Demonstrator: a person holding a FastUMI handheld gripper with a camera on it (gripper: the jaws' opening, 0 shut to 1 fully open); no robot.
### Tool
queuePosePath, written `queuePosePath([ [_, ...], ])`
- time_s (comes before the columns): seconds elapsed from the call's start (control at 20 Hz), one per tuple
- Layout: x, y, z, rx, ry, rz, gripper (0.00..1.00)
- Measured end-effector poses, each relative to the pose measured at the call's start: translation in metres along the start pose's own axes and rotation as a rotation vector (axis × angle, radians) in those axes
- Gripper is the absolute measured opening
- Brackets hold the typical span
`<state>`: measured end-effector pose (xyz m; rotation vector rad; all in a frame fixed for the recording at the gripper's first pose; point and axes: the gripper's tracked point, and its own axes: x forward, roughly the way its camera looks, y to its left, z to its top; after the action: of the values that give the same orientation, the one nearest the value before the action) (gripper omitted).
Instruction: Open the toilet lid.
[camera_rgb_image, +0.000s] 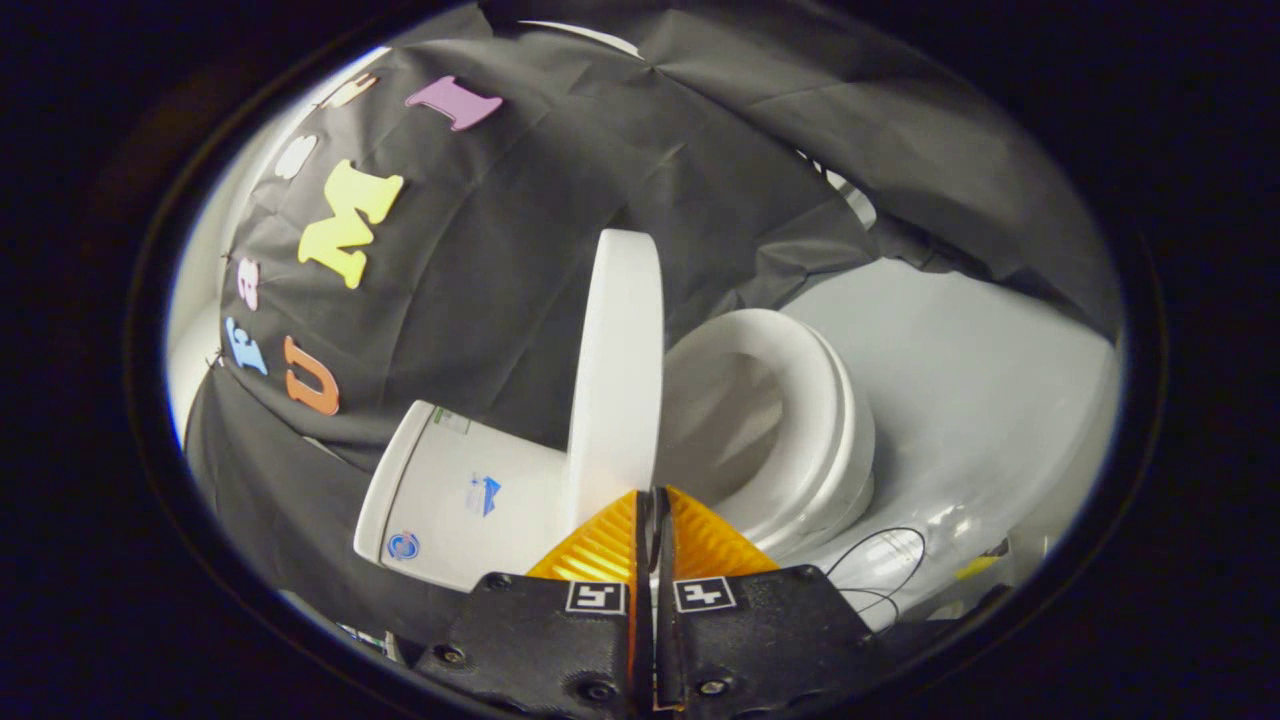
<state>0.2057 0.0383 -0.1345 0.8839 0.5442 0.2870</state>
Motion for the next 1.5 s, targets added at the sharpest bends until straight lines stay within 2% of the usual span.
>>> queuePosePath([
  [0.25,-0.003,0.011,0.002,-0.059,-0.006,-0.042,0.05],
  [0.45,-0.004,0.019,0.002,-0.046,-0.009,-0.041,0.05],
  [1.5,-0.014,0.096,-0.006,-0.204,-0.062,-0.085,0.04],
])
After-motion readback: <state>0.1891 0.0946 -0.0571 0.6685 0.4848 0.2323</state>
